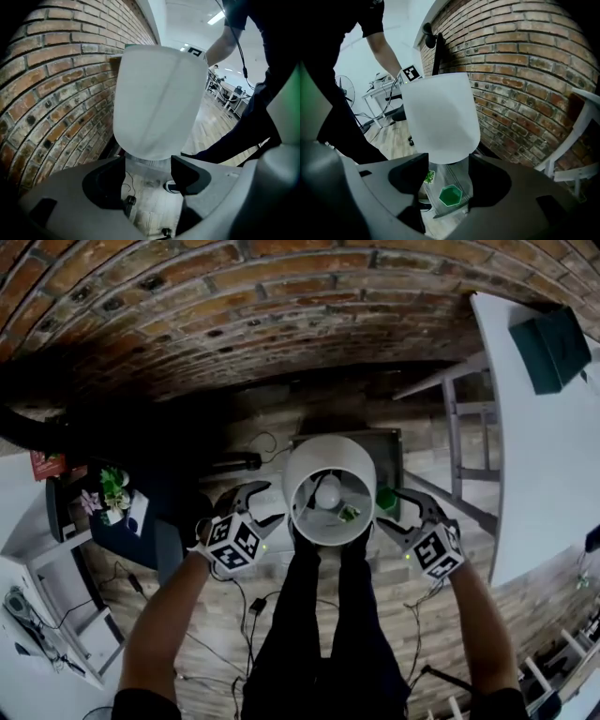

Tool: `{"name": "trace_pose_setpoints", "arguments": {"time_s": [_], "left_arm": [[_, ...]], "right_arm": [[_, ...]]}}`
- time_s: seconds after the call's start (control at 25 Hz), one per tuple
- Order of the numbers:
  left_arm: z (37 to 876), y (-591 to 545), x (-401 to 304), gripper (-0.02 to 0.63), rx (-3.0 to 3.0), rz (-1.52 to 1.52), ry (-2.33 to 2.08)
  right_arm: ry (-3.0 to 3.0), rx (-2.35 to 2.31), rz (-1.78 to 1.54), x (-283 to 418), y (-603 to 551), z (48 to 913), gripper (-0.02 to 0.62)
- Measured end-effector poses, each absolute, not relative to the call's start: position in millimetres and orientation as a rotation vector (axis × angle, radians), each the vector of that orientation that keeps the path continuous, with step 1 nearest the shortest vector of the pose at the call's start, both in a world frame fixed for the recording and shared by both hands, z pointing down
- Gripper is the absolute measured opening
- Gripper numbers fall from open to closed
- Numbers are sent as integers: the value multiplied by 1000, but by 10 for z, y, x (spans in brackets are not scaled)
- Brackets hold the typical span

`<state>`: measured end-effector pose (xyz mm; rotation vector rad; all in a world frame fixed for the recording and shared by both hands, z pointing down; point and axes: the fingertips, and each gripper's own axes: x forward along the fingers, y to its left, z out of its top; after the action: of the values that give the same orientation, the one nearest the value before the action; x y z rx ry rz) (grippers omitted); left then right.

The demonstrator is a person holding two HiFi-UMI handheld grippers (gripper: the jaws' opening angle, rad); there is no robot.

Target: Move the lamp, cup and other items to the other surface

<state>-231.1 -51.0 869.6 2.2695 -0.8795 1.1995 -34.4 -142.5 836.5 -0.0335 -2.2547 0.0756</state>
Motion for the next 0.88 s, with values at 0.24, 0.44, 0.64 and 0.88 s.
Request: {"name": "trace_pose_setpoints", "arguments": {"time_s": [0.24, 0.44, 0.64, 0.88], "left_arm": [[9095, -570, -2358, 296, 2301, 1277, -789], [9335, -631, -2312, 301, 2328, 1295, -753], [9480, -766, -2293, 302, 2326, 1273, -779], [9494, -806, -2255, 304, 2364, 1335, -744]], "right_arm": [[-2207, -115, 35, -418, -1499, 8878, 283], [-2145, -222, -72, -413, -1502, 9236, 301], [-2158, -234, -76, -522, -1512, 9338, 309], [-2153, -291, -225, -612, -1510, 9304, 320]]}}
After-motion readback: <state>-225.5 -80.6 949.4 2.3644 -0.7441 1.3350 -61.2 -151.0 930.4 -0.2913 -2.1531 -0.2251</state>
